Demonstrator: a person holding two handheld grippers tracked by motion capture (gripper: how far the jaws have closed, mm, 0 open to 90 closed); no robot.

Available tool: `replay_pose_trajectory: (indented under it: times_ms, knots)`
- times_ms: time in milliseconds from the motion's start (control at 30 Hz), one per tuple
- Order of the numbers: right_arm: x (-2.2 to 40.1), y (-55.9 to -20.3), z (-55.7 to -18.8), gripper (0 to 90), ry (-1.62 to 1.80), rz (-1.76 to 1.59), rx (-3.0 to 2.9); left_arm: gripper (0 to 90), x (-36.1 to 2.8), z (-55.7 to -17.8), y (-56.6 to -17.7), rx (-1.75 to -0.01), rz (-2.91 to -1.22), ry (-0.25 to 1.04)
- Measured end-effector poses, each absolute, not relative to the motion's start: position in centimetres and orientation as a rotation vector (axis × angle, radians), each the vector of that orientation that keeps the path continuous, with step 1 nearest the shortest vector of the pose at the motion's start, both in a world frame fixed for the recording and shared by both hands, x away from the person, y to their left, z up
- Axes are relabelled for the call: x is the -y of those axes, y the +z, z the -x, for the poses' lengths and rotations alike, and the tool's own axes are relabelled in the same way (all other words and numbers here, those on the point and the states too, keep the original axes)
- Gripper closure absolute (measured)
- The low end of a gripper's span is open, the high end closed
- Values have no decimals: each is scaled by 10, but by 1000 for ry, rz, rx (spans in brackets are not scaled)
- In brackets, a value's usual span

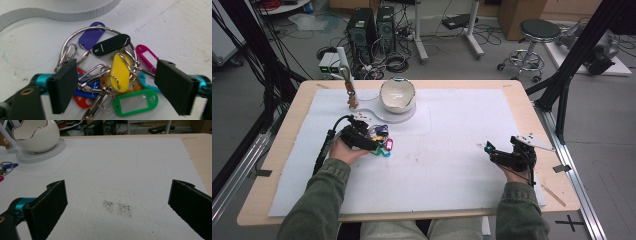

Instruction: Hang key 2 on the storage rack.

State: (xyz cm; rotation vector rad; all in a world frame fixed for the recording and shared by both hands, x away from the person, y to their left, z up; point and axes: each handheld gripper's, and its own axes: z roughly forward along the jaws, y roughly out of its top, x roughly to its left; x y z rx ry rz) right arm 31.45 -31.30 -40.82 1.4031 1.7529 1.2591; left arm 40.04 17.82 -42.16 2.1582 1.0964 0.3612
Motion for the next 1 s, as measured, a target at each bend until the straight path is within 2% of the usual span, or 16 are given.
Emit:
replay_pose_trajectory:
  times_ms: [267, 400, 500, 533, 700, 1000]
  knots:
    - [314, -408, -315, 14, 1258, -1406, -1747, 446, -180, -401, -423, -1117, -2194, 361]
    - [314, -408, -315, 14, 1259, -1408, -1747, 528, -178, -402, -426, -1114, -2213, 313]
    - [314, -408, -315, 14, 1259, -1411, -1746, 665, -177, -401, -427, -1112, -2232, 314]
    - [314, -408, -315, 14, 1259, -1412, -1745, 683, -178, -402, -426, -1116, -2231, 295]
    - [314, -408, -314, 14, 1261, -1413, -1740, 711, -182, -403, -424, -1159, -2214, 280]
    - [314, -408, -314, 14, 1264, -1412, -1740, 746, -187, -398, -415, -1119, -2168, 333]
